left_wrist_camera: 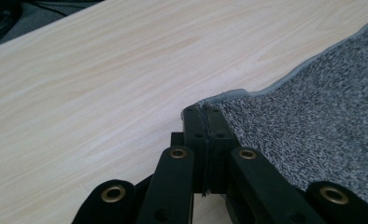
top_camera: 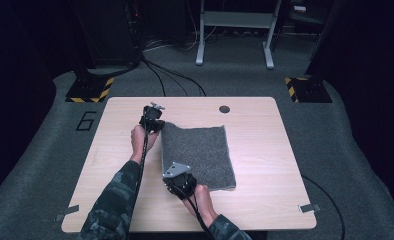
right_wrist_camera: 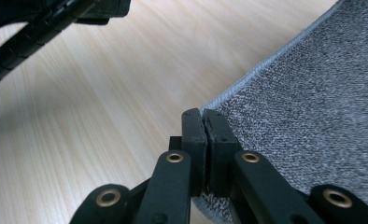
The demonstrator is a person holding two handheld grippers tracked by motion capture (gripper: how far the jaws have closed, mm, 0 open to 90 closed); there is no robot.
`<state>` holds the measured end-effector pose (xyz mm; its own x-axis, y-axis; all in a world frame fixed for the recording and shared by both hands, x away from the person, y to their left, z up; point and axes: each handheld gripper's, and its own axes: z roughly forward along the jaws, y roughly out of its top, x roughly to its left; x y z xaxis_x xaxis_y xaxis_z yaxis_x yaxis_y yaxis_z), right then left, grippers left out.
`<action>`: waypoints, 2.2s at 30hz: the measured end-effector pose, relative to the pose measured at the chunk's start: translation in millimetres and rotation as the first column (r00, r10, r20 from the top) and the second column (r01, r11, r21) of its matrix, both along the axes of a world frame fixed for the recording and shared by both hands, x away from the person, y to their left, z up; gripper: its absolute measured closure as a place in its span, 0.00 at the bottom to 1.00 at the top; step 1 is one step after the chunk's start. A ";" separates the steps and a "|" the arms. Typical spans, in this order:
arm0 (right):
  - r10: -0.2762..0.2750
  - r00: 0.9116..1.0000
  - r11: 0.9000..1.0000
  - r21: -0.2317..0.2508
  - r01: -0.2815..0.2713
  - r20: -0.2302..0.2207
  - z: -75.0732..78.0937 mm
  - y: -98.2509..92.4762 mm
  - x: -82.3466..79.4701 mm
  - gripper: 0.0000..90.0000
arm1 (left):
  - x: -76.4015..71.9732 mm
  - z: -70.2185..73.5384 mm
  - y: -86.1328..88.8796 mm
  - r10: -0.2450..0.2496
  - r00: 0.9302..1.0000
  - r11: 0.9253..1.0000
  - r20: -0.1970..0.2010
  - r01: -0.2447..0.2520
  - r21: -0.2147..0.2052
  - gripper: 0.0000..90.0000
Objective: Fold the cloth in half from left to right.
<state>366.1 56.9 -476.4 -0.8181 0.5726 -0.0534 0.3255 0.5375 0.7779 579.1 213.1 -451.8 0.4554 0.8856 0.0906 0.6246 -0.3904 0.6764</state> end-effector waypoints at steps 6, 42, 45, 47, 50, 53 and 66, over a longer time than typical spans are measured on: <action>-0.017 1.000 0.999 0.042 0.017 0.011 13.7 -0.3 -1.2 0.99 | 0.2 21.6 -1.8 -0.006 1.000 0.999 0.021 0.005 0.036 1.00; -0.185 0.983 0.961 0.206 0.182 -0.006 19.5 -88.4 -10.1 0.98 | 13.1 46.7 -112.8 -0.168 0.986 0.972 0.011 0.163 0.170 1.00; -0.194 0.981 0.960 0.204 0.193 -0.016 15.7 -93.1 -9.4 0.98 | 15.6 41.4 -119.4 -0.168 0.986 0.972 0.003 0.165 0.168 1.00; -0.206 0.978 0.956 0.206 0.207 -0.027 11.7 -96.8 -8.3 0.98 | 17.1 38.9 -122.2 -0.167 0.986 0.972 -0.003 0.165 0.168 0.99; -0.217 0.975 0.954 0.203 0.223 -0.051 5.4 -100.5 -6.0 0.98 | 20.2 32.6 -125.1 -0.154 0.988 0.977 -0.023 0.156 0.143 0.91; -0.226 0.972 0.954 0.186 0.234 -0.064 -1.5 -103.5 -4.4 0.98 | 20.6 26.2 -123.0 -0.128 0.990 0.987 -0.049 0.132 0.092 0.61; -0.325 0.938 0.938 0.086 0.336 -0.121 -29.2 -129.3 -1.0 0.85 | -21.3 -6.7 -91.3 -0.155 0.982 0.987 -0.109 0.157 0.014 0.28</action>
<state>365.1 -72.4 -505.6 -0.5796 0.8092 0.0958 0.5525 0.3039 0.7761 557.8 121.8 -458.4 0.5962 0.8011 0.0530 0.6232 -0.5034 0.5985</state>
